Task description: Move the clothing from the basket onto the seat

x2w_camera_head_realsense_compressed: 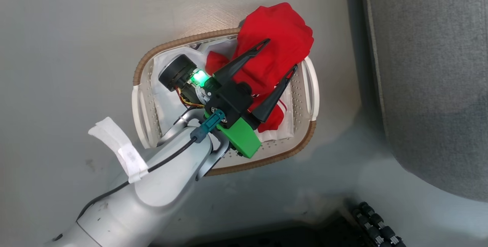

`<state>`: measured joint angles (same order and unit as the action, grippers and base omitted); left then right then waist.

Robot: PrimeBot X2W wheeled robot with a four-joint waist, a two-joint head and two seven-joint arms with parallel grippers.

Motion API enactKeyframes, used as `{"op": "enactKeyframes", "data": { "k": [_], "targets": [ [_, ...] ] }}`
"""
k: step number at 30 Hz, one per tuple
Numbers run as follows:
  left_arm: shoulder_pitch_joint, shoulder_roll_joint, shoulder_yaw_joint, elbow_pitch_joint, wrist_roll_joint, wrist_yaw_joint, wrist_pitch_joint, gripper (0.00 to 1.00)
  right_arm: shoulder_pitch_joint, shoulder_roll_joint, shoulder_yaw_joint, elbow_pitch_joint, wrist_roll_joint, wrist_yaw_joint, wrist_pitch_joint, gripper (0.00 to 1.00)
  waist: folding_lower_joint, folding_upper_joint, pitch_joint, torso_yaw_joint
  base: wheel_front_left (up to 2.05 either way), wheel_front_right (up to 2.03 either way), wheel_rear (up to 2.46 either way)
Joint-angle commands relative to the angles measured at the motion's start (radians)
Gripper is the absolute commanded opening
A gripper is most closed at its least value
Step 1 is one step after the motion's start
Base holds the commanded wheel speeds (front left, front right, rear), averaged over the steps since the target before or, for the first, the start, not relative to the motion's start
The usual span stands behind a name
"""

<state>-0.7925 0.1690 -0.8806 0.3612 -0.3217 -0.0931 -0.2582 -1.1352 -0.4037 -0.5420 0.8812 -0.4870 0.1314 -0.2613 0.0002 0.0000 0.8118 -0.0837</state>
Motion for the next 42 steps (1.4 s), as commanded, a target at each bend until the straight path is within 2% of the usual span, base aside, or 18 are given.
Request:
{"op": "enactKeyframes", "data": {
  "k": [1, 2, 4, 7, 14, 25, 36, 42],
  "targets": [
    [-0.007, 0.009, 0.005, 0.003, 0.0, 0.008, -0.003, 1.0, 0.017, 0.013, -0.01, 0.009, 0.005, -0.001, -0.002, 0.4, -0.0002, 0.0, -0.013, -0.024, 0.0, 0.0, 0.0],
    [-0.007, 0.011, 0.007, 0.005, -0.004, 0.009, -0.003, 1.0, 0.018, 0.018, -0.012, 0.008, 0.008, -0.001, -0.003, 0.43, -0.0002, 0.0, -0.017, -0.029, 0.0, 0.0, 0.0],
    [-0.005, 0.014, 0.01, 0.008, -0.011, 0.014, -0.004, 1.0, 0.025, 0.034, -0.001, -0.011, 0.018, -0.001, -0.004, 1.0, -0.0002, 0.0, -0.026, -0.041, 0.0, 0.0, 0.0],
    [-0.004, 0.019, 0.006, 0.013, -0.003, 0.017, -0.004, 1.0, 0.052, 0.067, 0.025, -0.062, 0.079, -0.001, -0.005, 1.0, -0.0002, 0.0, -0.046, -0.049, 0.0, 0.0, 0.0],
    [0.022, 0.025, 0.032, 0.017, -0.026, 0.032, -0.008, 1.0, 0.196, 0.091, 0.111, -0.165, 0.215, -0.001, -0.004, 1.0, -0.0002, 0.0, -0.109, -0.069, 0.0, 0.0, 0.0],
    [0.091, 0.01, 0.114, -0.009, -0.054, 0.058, -0.006, 1.0, 0.356, 0.1, 0.195, -0.281, 0.323, -0.001, -0.004, 1.0, -0.0002, 0.0, -0.257, -0.058, 0.0, 0.0, 0.0],
    [0.213, -0.033, 0.283, -0.021, -0.038, 0.08, -0.006, 1.0, 0.422, 0.131, 0.29, -0.433, 0.388, -0.001, -0.004, 1.0, -0.0002, 0.0, -0.417, 0.022, 0.0, 0.0, 0.0],
    [0.328, -0.057, 0.415, -0.029, -0.029, 0.072, -0.006, 1.0, 0.503, 0.205, 0.335, -0.496, 0.42, -0.001, -0.004, 1.0, -0.0002, 0.0, -0.489, 0.049, 0.0, 0.0, 0.0]
  ]
}}
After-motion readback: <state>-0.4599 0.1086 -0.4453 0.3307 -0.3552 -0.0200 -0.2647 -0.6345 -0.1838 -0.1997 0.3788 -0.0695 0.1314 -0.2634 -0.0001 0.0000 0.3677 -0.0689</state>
